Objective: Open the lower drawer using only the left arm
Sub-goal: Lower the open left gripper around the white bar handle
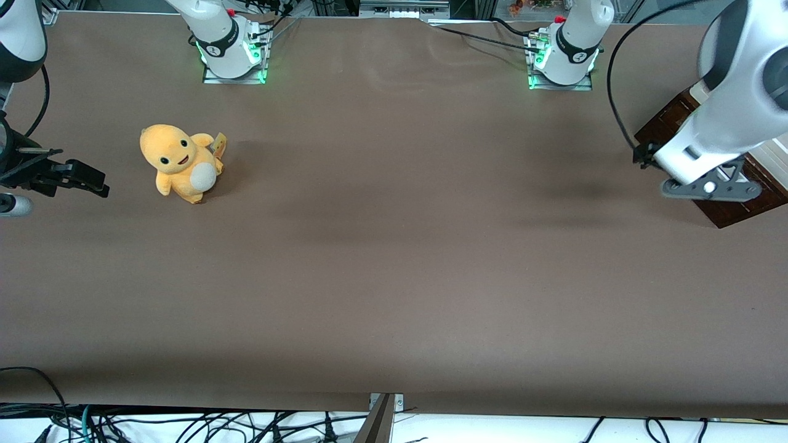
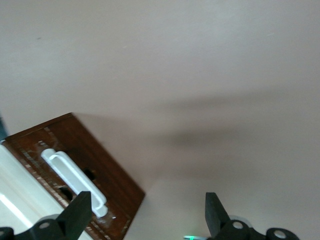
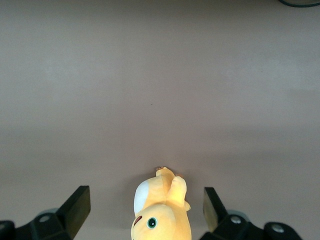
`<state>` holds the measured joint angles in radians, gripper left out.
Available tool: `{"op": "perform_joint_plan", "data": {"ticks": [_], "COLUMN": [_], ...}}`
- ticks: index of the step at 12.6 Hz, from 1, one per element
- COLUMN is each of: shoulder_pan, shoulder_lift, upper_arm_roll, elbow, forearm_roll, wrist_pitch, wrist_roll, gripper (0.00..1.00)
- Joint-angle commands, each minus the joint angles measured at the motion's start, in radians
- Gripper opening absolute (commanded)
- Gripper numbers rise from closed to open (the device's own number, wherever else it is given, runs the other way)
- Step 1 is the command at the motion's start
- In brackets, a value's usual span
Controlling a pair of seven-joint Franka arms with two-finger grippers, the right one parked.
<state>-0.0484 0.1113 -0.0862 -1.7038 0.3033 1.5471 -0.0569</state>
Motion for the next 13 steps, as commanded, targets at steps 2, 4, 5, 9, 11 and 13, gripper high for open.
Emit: {"op": "perform_joint_plan", "data": {"ticks": [2,4,5,9,11,13], "shoulder_pan": [-0.019,-0.05,-0.082,-0.125,-0.091,-0.05], "shoulder_lift": [0.106,0.157,0.209,0.359,0.386,0.438], "upper_arm_roll": [-0.02,-0.023,-0.023,-0.018,-0.01,-0.01], "elbow": [0.024,0.02,0.019,0.003,-0.048,-0.053], "forearm_roll": [0.169,0.268,0.34,0.445,0.49,0.522], "wrist_pitch": [-0.039,-0.112,-0.19,-0.334,-0.353,-0.374], "wrist_roll": [-0.127,-0.222,-0.303,-0.566,-0.622,-0.71], "gripper": [1.0,1.0,1.0,1.0,1.0,1.0]}}
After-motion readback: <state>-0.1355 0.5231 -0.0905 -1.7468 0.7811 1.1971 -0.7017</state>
